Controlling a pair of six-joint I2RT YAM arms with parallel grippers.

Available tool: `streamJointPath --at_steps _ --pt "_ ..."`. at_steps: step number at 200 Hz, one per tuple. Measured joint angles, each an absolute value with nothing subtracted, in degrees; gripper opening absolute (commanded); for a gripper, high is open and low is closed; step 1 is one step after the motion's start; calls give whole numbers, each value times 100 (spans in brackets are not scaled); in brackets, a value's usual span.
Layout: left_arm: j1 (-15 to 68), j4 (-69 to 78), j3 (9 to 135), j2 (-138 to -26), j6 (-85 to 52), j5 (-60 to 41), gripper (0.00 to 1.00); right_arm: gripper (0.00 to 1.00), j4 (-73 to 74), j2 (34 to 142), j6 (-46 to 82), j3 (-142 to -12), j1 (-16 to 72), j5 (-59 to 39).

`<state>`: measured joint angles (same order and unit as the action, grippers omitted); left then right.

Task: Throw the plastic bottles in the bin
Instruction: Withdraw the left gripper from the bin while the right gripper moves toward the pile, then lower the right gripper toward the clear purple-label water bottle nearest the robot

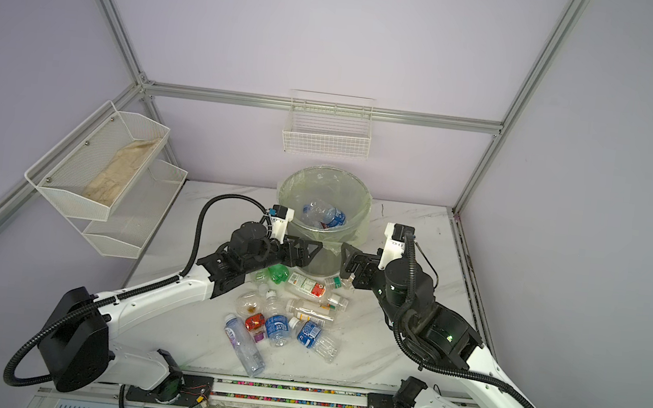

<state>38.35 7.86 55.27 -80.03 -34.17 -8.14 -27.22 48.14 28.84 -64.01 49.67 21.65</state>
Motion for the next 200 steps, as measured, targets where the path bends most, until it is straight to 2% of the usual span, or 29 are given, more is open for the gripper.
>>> streamJointPath --at_steps 80,140,200 --pt "3592 596 5542 -8195 -3109 -978 100 98 -2923 4823 2797 -6462 4967 2150" --pt "3590 228 5498 -6866 -3013 -760 100 98 -2932 4950 2633 -6479 4967 1918" --pt "3575 -694 4873 -5433 -2936 -178 100 98 -2952 5413 2322 -6479 4965 1389"
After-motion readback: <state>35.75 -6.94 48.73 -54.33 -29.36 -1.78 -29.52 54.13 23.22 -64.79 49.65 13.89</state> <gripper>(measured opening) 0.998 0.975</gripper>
